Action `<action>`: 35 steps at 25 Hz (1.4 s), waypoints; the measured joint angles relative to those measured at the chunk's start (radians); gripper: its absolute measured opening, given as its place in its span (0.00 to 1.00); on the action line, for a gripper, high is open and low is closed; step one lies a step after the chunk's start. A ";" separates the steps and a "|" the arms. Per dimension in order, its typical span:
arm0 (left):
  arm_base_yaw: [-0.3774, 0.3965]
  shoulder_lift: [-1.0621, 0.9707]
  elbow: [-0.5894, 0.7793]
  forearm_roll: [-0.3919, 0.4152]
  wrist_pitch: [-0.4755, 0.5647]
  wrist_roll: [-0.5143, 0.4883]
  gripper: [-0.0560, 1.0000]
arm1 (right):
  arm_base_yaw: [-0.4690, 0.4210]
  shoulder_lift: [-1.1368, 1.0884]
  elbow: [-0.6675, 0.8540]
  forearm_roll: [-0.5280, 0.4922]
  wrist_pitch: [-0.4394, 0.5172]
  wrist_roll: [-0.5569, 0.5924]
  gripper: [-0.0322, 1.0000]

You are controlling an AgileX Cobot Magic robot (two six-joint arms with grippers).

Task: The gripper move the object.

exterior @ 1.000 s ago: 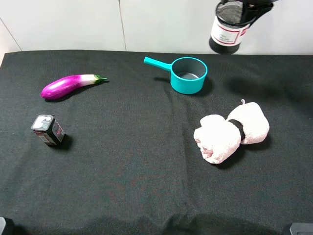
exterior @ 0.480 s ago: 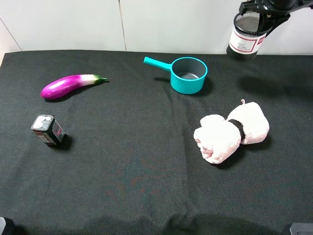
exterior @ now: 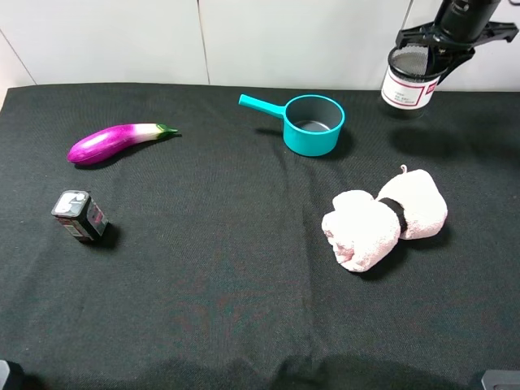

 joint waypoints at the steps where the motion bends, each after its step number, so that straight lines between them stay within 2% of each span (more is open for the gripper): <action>1: 0.000 0.000 0.000 0.000 0.000 0.000 0.96 | 0.000 0.011 0.000 0.003 -0.001 -0.004 0.06; 7: 0.000 0.000 0.000 0.000 0.000 0.000 0.96 | 0.000 0.075 0.000 0.049 -0.029 -0.022 0.06; 21: 0.000 0.000 0.000 0.000 0.000 0.000 0.96 | 0.000 0.150 0.000 0.053 -0.109 -0.026 0.06; 28: 0.000 0.000 0.000 0.000 0.000 0.000 0.96 | 0.000 0.152 0.000 0.055 -0.109 -0.026 0.07; 31: 0.000 0.000 0.000 0.000 0.000 0.000 0.96 | 0.000 0.153 0.000 0.069 -0.108 -0.026 0.13; 35: 0.000 0.000 0.000 0.000 0.000 0.000 0.96 | 0.000 0.154 0.000 0.083 -0.107 -0.026 0.32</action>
